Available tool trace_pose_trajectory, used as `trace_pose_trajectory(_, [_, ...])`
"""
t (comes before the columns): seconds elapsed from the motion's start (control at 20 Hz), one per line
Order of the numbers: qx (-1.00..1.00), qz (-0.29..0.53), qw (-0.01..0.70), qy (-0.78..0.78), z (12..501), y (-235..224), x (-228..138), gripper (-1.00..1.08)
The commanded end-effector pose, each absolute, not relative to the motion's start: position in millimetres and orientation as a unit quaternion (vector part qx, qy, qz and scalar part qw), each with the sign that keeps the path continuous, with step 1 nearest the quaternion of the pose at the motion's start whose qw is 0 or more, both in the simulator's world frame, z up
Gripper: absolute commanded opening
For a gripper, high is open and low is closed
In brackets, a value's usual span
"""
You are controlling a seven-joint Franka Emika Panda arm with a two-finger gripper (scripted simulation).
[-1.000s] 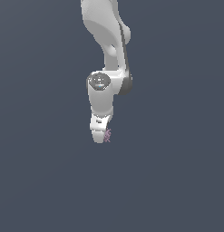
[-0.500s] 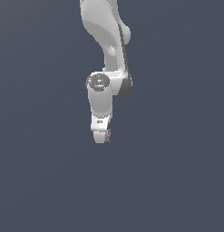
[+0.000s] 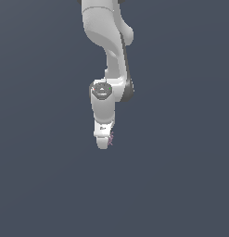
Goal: Pick up the object and move it to a goal position.
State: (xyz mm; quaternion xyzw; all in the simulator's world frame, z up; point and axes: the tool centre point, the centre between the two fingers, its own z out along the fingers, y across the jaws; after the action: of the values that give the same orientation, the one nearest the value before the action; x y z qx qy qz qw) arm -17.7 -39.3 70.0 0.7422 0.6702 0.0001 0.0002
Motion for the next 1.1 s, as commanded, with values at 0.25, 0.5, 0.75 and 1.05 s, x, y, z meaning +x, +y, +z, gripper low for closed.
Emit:
trace_pose_trajectory(0.25, [0.742, 0.0, 0.0, 0.671, 46.4, -39.5, -17.4, 1.0])
trace_pose_trajectory(0.5, [0.742, 0.0, 0.0, 0.671, 46.2, -39.5, -17.3, -1.0])
trace_pose_trajectory(0.75, [0.742, 0.0, 0.0, 0.671, 46.2, -39.5, -17.3, -1.0])
trace_pose_trajectory(1.05, [0.742, 0.0, 0.001, 0.671, 52.6, -38.6, -16.0, -1.0])
